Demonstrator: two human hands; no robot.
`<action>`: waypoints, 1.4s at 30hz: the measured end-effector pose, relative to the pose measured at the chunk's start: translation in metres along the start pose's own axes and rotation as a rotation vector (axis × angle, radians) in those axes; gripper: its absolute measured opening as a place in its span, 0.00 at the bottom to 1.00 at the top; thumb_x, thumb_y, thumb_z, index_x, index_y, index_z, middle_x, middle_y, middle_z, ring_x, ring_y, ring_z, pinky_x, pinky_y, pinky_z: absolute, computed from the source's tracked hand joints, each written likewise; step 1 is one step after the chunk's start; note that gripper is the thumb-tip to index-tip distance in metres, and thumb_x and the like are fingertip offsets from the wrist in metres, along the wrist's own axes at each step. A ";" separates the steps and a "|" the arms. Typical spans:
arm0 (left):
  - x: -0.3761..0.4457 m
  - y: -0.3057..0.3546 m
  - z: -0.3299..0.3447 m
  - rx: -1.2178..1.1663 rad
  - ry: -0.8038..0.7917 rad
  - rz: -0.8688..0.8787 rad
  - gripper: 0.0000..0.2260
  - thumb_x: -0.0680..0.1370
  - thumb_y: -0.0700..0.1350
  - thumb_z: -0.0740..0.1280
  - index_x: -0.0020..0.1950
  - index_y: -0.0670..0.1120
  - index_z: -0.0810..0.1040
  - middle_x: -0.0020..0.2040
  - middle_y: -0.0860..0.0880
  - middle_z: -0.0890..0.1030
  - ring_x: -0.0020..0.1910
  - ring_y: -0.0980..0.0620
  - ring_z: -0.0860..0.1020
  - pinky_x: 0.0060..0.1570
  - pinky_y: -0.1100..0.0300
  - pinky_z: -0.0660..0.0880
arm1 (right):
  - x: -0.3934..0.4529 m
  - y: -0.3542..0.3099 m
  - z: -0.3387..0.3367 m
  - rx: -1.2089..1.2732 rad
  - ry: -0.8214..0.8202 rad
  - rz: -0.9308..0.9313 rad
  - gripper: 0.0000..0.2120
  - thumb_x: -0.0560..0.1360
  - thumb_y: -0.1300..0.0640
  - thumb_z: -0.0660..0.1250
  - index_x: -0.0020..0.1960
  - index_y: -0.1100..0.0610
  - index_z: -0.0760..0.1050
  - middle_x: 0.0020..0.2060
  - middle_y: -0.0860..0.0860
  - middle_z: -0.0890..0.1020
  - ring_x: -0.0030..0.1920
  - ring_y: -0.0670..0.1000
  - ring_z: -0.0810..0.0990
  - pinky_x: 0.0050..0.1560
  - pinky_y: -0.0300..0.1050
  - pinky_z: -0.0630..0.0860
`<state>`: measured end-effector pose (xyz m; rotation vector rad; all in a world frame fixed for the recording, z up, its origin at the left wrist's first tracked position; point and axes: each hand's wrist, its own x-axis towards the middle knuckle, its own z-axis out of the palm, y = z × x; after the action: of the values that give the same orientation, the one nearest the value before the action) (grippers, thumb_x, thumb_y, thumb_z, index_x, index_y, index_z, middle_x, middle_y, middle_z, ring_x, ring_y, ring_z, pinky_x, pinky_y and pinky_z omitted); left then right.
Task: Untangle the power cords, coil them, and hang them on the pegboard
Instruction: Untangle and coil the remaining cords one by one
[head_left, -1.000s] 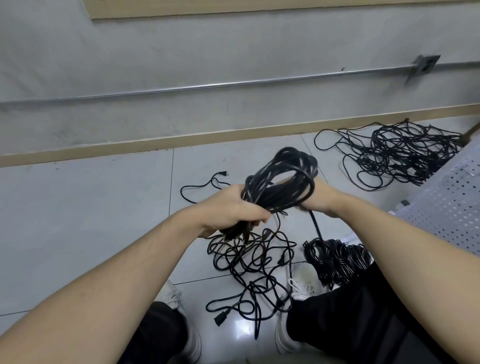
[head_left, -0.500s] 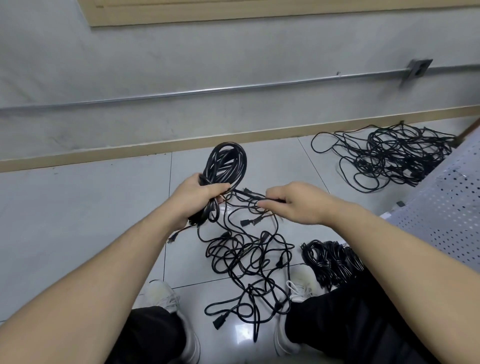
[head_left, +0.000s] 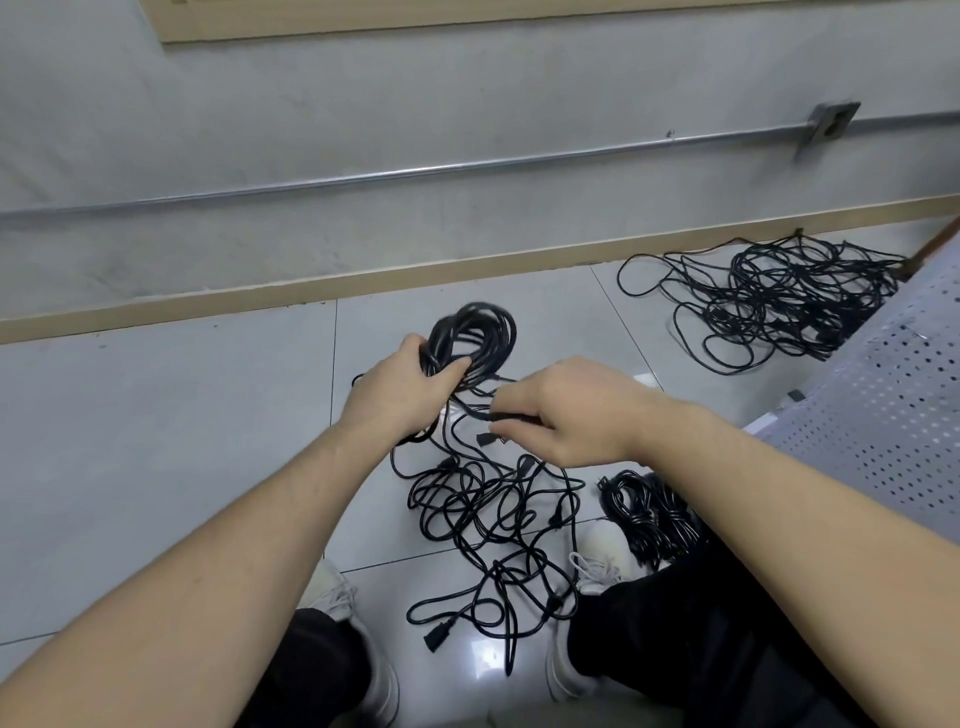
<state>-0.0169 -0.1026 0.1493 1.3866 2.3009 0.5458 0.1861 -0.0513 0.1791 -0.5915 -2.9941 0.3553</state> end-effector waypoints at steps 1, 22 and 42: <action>-0.003 0.002 -0.001 0.111 -0.014 0.027 0.23 0.79 0.69 0.60 0.63 0.53 0.72 0.48 0.52 0.79 0.50 0.46 0.77 0.47 0.54 0.71 | -0.001 0.002 0.000 0.044 0.046 0.013 0.14 0.81 0.43 0.57 0.52 0.48 0.78 0.40 0.47 0.83 0.39 0.52 0.79 0.44 0.49 0.76; -0.039 0.025 0.001 -0.168 -0.389 0.562 0.25 0.84 0.59 0.47 0.31 0.53 0.68 0.27 0.56 0.70 0.29 0.56 0.69 0.37 0.54 0.66 | -0.002 0.053 -0.010 0.884 0.362 0.250 0.06 0.74 0.60 0.74 0.40 0.53 0.82 0.33 0.40 0.83 0.37 0.38 0.78 0.44 0.30 0.73; -0.018 0.015 -0.005 -0.336 0.028 0.132 0.18 0.77 0.61 0.52 0.57 0.55 0.75 0.48 0.50 0.82 0.50 0.48 0.79 0.52 0.52 0.74 | 0.007 0.020 0.020 0.754 -0.125 0.464 0.14 0.82 0.42 0.62 0.44 0.47 0.80 0.26 0.45 0.72 0.26 0.46 0.69 0.28 0.37 0.68</action>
<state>-0.0009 -0.1130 0.1633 1.3733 2.0289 0.9491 0.1844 -0.0346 0.1549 -1.1574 -2.4714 1.4878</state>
